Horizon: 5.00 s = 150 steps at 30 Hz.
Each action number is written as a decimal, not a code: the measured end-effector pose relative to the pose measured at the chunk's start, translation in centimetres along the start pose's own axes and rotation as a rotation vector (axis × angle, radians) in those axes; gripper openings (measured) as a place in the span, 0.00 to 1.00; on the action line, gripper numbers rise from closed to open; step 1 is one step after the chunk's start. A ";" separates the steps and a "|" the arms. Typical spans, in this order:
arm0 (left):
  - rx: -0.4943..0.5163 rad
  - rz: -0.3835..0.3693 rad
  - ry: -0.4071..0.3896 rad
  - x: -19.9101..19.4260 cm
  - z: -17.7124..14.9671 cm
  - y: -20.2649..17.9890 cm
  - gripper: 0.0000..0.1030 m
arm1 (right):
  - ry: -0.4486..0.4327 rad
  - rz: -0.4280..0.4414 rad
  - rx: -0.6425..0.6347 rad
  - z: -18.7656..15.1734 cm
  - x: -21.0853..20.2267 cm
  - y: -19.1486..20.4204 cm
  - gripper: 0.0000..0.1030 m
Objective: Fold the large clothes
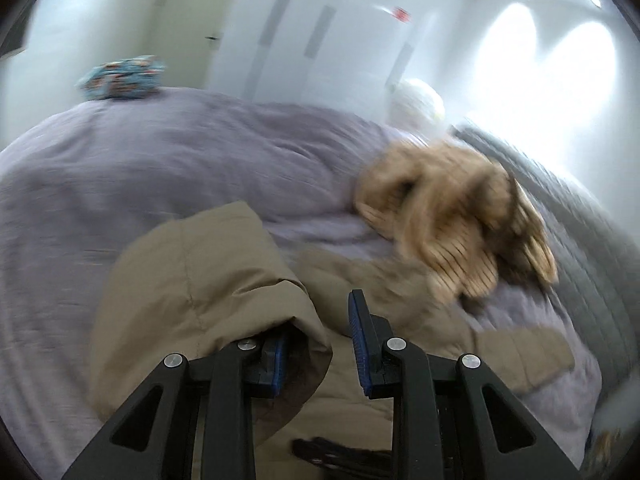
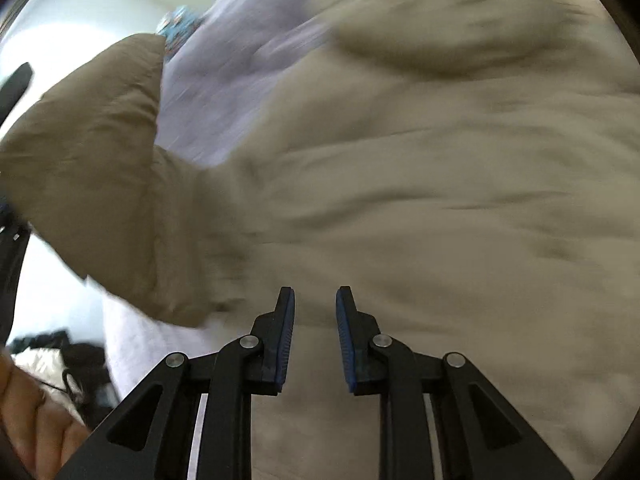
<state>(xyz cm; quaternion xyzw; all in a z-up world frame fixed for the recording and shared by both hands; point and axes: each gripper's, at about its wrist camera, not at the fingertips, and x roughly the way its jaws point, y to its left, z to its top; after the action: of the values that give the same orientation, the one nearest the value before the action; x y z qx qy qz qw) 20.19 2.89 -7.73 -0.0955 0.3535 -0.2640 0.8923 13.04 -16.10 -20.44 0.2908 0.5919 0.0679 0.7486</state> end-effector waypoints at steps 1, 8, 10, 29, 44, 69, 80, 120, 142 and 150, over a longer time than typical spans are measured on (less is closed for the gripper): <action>0.035 -0.021 0.034 1.6 -0.7 -2.0 0.28 | -0.020 -0.037 0.014 -0.3 -1.6 -1.9 0.23; 0.138 0.042 0.277 10.4 -8.2 -7.4 0.28 | -0.090 -0.233 0.136 -2.5 -9.7 -12.6 0.23; 0.149 0.068 0.316 10.8 -9.7 -7.2 0.40 | -0.085 -0.248 0.139 -3.1 -10.2 -13.4 0.23; -0.208 0.419 0.237 -1.3 -8.8 10.5 0.79 | -0.177 -0.450 -0.766 -2.4 -1.4 6.3 0.80; -0.176 0.464 0.326 3.0 -10.5 13.0 0.79 | -0.254 -0.394 -0.191 4.6 -3.9 -3.7 0.15; -0.003 0.661 0.309 10.4 -6.3 11.7 0.79 | -0.207 -0.422 -0.070 4.0 -2.8 -11.5 0.22; 0.032 0.619 0.311 6.3 -4.8 9.3 0.80 | -0.224 -0.263 0.106 2.1 -8.7 -14.6 0.32; 0.241 0.233 0.527 5.2 -12.7 -18.8 1.00 | -0.482 -0.010 0.737 -5.2 -27.0 -40.2 0.81; 0.102 0.189 0.546 8.2 -10.2 -14.8 1.00 | -0.592 0.130 0.730 5.0 -30.3 -42.9 0.12; 0.009 0.296 0.434 6.0 -7.5 -8.9 1.00 | -0.548 0.031 0.222 10.0 -29.4 -26.2 0.11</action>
<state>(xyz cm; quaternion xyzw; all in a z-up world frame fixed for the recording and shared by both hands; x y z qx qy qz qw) 15.18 -7.71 -13.52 0.0202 0.5455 -0.1464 0.8250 7.46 -54.27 -7.77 0.3876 0.3672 -0.0667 0.8429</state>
